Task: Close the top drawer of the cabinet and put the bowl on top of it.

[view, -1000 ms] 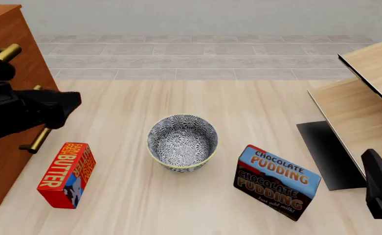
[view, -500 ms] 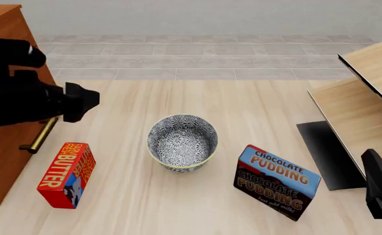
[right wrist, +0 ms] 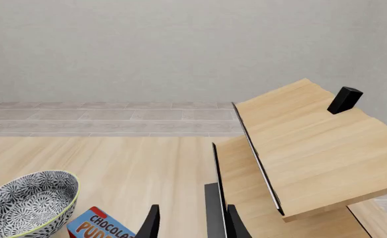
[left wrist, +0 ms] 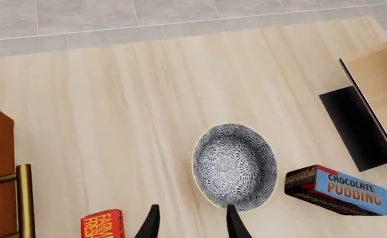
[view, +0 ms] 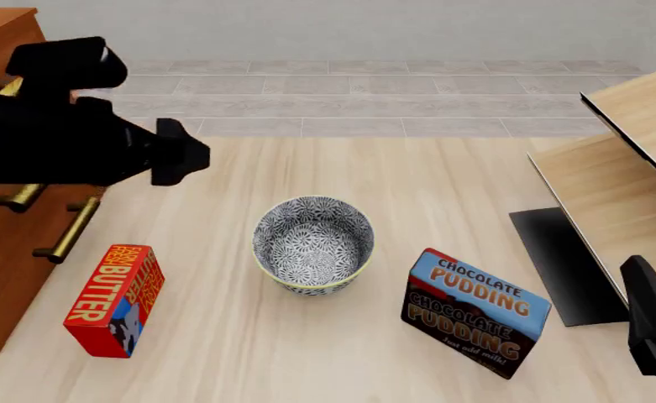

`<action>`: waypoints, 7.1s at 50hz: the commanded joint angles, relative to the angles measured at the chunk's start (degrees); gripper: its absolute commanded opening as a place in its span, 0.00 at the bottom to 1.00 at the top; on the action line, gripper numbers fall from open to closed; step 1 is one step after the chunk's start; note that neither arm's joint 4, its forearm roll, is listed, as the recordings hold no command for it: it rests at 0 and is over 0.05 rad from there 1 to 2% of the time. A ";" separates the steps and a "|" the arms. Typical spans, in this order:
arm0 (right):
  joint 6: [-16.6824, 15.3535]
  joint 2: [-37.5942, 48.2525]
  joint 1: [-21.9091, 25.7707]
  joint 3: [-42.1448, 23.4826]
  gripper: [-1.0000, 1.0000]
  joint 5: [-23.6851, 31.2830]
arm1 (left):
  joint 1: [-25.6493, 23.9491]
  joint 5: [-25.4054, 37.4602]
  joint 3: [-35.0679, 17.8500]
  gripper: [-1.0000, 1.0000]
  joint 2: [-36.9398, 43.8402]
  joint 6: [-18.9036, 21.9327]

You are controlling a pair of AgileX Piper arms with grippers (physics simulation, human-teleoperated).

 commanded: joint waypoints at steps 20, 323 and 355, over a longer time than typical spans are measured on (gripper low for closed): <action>-0.01 -0.29 0.01 0.02 1.00 0.23 | 0.27 -3.01 -2.23 1.00 8.83 -3.88; -0.01 -0.29 0.00 0.02 1.00 0.23 | -0.99 12.22 -10.70 0.00 -2.96 -15.06; 0.00 -0.30 -0.01 0.02 1.00 0.23 | 3.29 24.01 -20.40 0.00 -8.94 -13.96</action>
